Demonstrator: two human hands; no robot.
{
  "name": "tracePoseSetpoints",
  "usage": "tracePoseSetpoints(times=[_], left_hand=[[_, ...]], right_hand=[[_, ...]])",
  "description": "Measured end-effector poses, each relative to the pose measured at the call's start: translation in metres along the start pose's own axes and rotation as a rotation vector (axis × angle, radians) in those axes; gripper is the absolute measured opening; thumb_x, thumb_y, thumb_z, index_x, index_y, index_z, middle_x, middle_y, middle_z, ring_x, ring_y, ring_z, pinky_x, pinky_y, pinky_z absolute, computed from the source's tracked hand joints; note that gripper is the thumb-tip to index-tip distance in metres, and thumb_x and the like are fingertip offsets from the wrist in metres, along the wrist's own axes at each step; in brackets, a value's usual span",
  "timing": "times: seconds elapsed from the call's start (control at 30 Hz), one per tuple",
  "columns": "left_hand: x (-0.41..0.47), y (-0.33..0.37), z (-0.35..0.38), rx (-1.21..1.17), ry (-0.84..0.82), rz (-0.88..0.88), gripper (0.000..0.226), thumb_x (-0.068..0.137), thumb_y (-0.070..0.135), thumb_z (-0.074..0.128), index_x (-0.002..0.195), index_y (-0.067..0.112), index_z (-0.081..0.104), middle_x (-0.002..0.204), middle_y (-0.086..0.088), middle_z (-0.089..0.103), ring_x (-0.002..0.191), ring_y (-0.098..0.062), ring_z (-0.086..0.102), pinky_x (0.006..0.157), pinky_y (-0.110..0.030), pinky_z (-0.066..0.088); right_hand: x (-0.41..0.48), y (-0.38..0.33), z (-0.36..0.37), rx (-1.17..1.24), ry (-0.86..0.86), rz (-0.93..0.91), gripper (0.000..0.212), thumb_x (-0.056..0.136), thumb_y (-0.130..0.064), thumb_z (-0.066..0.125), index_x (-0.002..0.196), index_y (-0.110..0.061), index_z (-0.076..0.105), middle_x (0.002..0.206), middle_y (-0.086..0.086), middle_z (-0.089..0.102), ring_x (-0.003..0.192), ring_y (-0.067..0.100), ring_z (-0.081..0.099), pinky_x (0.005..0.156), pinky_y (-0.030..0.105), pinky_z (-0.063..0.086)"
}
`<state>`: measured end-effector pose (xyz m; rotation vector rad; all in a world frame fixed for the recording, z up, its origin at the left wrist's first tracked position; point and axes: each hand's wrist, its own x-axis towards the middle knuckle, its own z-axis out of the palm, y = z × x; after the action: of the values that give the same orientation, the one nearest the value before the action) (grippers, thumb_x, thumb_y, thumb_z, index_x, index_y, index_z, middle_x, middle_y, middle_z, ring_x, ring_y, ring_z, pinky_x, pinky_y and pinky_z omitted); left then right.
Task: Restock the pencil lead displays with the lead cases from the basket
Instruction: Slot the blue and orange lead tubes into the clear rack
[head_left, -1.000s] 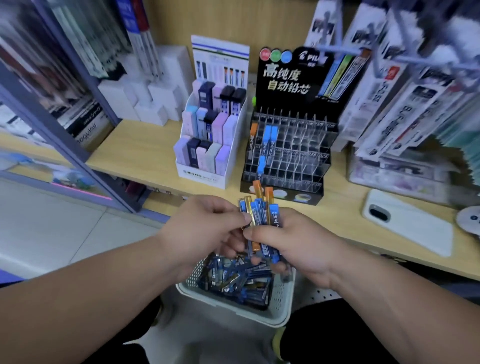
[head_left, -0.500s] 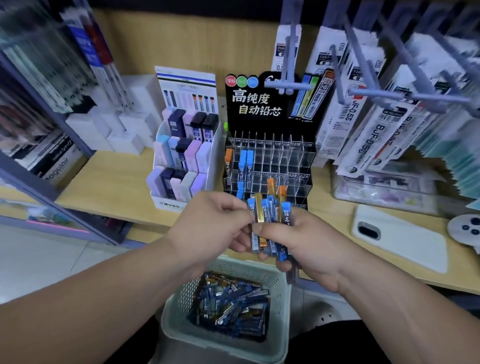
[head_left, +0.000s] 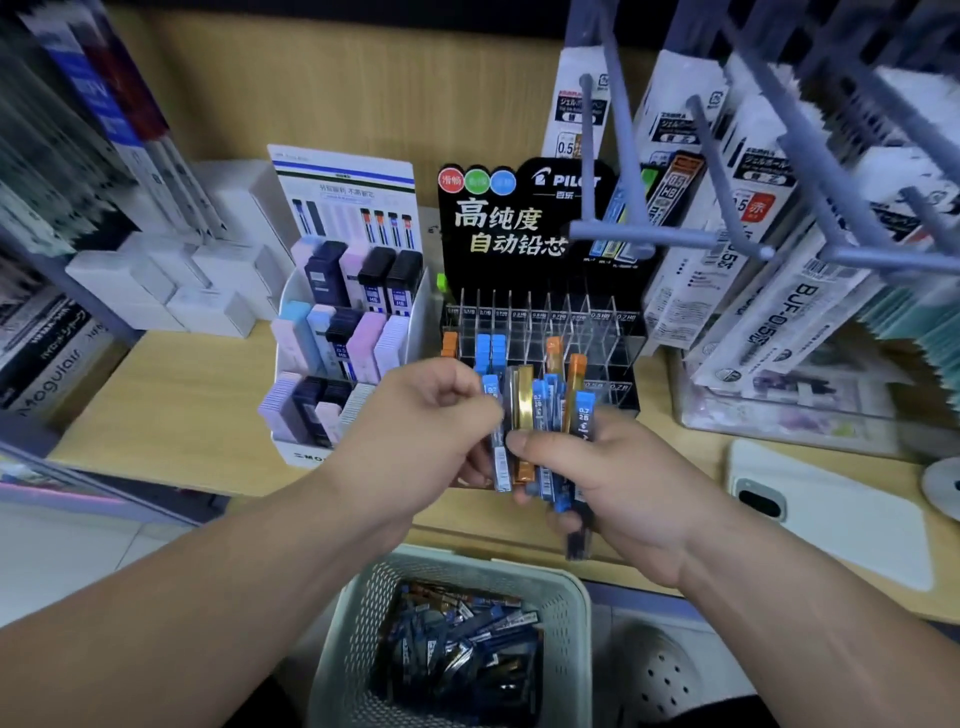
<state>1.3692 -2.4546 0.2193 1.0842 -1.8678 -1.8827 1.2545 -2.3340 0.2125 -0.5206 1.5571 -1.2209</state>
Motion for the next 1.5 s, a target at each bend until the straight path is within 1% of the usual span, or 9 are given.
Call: tracePoseSetpoints(times=[0.13, 0.37, 0.57, 0.67, 0.8, 1.07, 1.13, 1.23, 1.5], left_hand=[[0.011, 0.004, -0.007, -0.004, 0.05, 0.075, 0.018, 0.086, -0.008, 0.056, 0.094, 0.007, 0.063, 0.059, -0.008, 0.06, 0.05, -0.019, 0.058, 0.052, -0.03, 0.051], [0.021, 0.021, -0.022, 0.106, 0.116, 0.385, 0.029, 0.081, -0.012, 0.064, 0.092, 0.015, 0.063, 0.062, -0.007, 0.065, 0.059, -0.022, 0.066, 0.06, -0.034, 0.054], [0.032, 0.022, -0.022, 0.234, 0.088, 0.568, 0.016, 0.082, 0.005, 0.074, 0.088, 0.019, 0.07, 0.077, -0.014, 0.068, 0.071, -0.038, 0.067, 0.071, -0.049, 0.058], [0.038, 0.017, -0.021, 0.308, 0.097, 0.589, 0.014, 0.081, 0.009, 0.076, 0.085, 0.022, 0.07, 0.077, -0.01, 0.067, 0.071, -0.034, 0.067, 0.069, -0.041, 0.057], [0.044, 0.011, -0.019, 0.415, 0.103, 0.602, 0.021, 0.084, 0.0, 0.074, 0.084, 0.021, 0.069, 0.059, 0.015, 0.057, 0.053, -0.004, 0.05, 0.06, -0.014, 0.045], [0.05, 0.009, -0.02, 0.649, 0.124, 0.663, 0.012, 0.081, 0.005, 0.076, 0.085, 0.016, 0.074, 0.06, 0.029, 0.057, 0.056, 0.004, 0.052, 0.064, -0.01, 0.043], [0.05, 0.006, -0.019, 0.717, 0.154, 0.734, 0.009, 0.078, 0.009, 0.078, 0.084, 0.015, 0.078, 0.072, 0.022, 0.063, 0.065, 0.006, 0.055, 0.07, -0.022, 0.052], [0.052, 0.001, -0.018, 0.804, 0.18, 0.814, 0.013, 0.075, 0.019, 0.073, 0.085, 0.015, 0.08, 0.088, 0.004, 0.069, 0.078, -0.01, 0.064, 0.071, -0.038, 0.057], [0.05, -0.001, -0.012, 0.911, 0.208, 0.836, 0.012, 0.072, 0.016, 0.079, 0.083, 0.012, 0.078, 0.088, -0.002, 0.066, 0.078, -0.021, 0.065, 0.065, -0.04, 0.057]], right_hand=[[0.004, -0.001, -0.003, 0.05, 0.051, 0.022, 0.019, 0.093, -0.018, 0.069, 0.108, -0.007, 0.065, 0.086, 0.006, 0.073, 0.068, 0.017, 0.064, 0.046, 0.023, 0.035], [0.0, 0.001, -0.014, 0.069, 0.096, 0.021, 0.014, 0.093, -0.019, 0.069, 0.102, -0.01, 0.064, 0.087, 0.006, 0.074, 0.067, 0.017, 0.065, 0.045, 0.024, 0.035], [-0.006, 0.002, -0.018, 0.077, 0.119, 0.023, 0.016, 0.092, -0.019, 0.069, 0.104, -0.01, 0.063, 0.087, 0.006, 0.074, 0.066, 0.016, 0.066, 0.046, 0.024, 0.035], [-0.009, 0.003, -0.02, 0.076, 0.118, 0.021, 0.012, 0.093, -0.019, 0.068, 0.101, -0.012, 0.063, 0.086, 0.006, 0.074, 0.067, 0.016, 0.065, 0.046, 0.024, 0.035], [-0.011, 0.005, -0.023, 0.083, 0.116, 0.018, 0.011, 0.094, -0.018, 0.067, 0.101, -0.012, 0.062, 0.085, 0.006, 0.074, 0.066, 0.016, 0.064, 0.046, 0.024, 0.034], [-0.01, 0.007, -0.026, 0.078, 0.119, 0.016, 0.014, 0.094, -0.018, 0.067, 0.104, -0.009, 0.063, 0.085, 0.006, 0.073, 0.067, 0.017, 0.064, 0.046, 0.024, 0.034], [-0.009, 0.007, -0.026, 0.076, 0.111, 0.016, 0.014, 0.094, -0.018, 0.068, 0.104, -0.009, 0.063, 0.086, 0.006, 0.073, 0.067, 0.017, 0.064, 0.047, 0.025, 0.034], [-0.008, 0.007, -0.025, 0.087, 0.102, 0.016, 0.014, 0.093, -0.018, 0.068, 0.103, -0.009, 0.062, 0.086, 0.007, 0.073, 0.066, 0.017, 0.063, 0.048, 0.025, 0.033], [-0.007, 0.008, -0.024, 0.088, 0.073, 0.02, 0.015, 0.093, -0.017, 0.068, 0.104, -0.011, 0.06, 0.087, 0.008, 0.072, 0.065, 0.016, 0.063, 0.047, 0.025, 0.032]])
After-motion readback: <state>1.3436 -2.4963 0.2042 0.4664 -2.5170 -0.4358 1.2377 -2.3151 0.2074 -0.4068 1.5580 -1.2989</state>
